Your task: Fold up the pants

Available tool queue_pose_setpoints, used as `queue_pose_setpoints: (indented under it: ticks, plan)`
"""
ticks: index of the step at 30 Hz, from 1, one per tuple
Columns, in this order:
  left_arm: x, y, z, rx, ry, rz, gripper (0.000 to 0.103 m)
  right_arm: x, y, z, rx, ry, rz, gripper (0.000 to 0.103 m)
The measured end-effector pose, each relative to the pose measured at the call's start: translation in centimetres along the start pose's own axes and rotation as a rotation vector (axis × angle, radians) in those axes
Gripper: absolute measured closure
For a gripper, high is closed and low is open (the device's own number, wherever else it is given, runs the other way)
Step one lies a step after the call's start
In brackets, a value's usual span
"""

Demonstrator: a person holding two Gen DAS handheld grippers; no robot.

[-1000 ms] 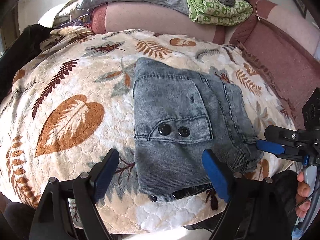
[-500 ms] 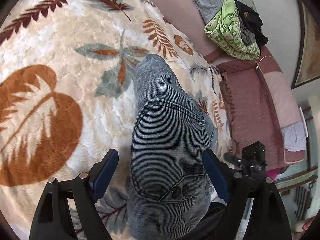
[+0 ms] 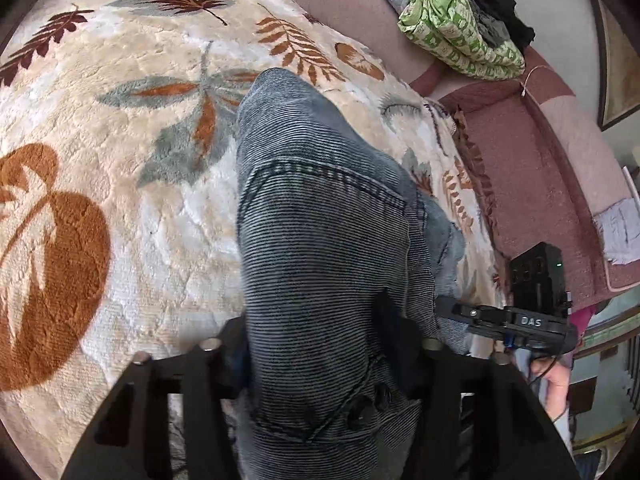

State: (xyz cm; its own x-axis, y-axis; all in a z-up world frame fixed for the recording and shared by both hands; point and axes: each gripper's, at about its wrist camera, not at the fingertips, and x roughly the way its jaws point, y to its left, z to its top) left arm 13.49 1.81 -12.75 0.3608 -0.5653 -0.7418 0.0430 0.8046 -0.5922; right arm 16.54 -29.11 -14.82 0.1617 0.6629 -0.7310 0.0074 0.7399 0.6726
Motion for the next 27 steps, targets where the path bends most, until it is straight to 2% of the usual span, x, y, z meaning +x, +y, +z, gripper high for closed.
queue_pose_setpoints:
  ticks: [3, 5, 7, 12, 17, 22, 27]
  plan:
    - [-0.4, -0.2, -0.1, 0.035, -0.006, 0.013, 0.068, -0.6, 1.9, -0.5, -0.077, -0.034, -0.072, 0.084]
    - [-1.0, -1.0, -0.3, 0.078, -0.027, 0.055, 0.076, -1.2, 3.4, -0.7, -0.127, -0.065, -0.105, 0.086]
    - [-1.9, -2.2, -0.8, 0.14, -0.063, 0.098, 0.079, -2.0, 4.9, -0.9, -0.17, -0.09, -0.115, 0.087]
    - [-5.6, -5.0, -0.5, 0.251, -0.194, 0.163, 0.079, -3.8, 9.5, -1.0, -0.287, -0.148, -0.129, 0.088]
    - [-9.2, -5.3, 2.5, 0.265, -0.274, 0.171, 0.079, -5.1, 13.8, 0.9, -0.352, -0.204, -0.095, 0.088]
    - [-10.1, -3.6, 5.5, 0.247, -0.278, 0.18, 0.079, -3.8, 16.5, 3.1, -0.379, -0.202, -0.083, 0.088]
    - [-8.6, -1.7, 6.5, 0.24, -0.268, 0.203, 0.079, -1.2, 16.0, 4.6, -0.35, -0.188, -0.071, 0.088]
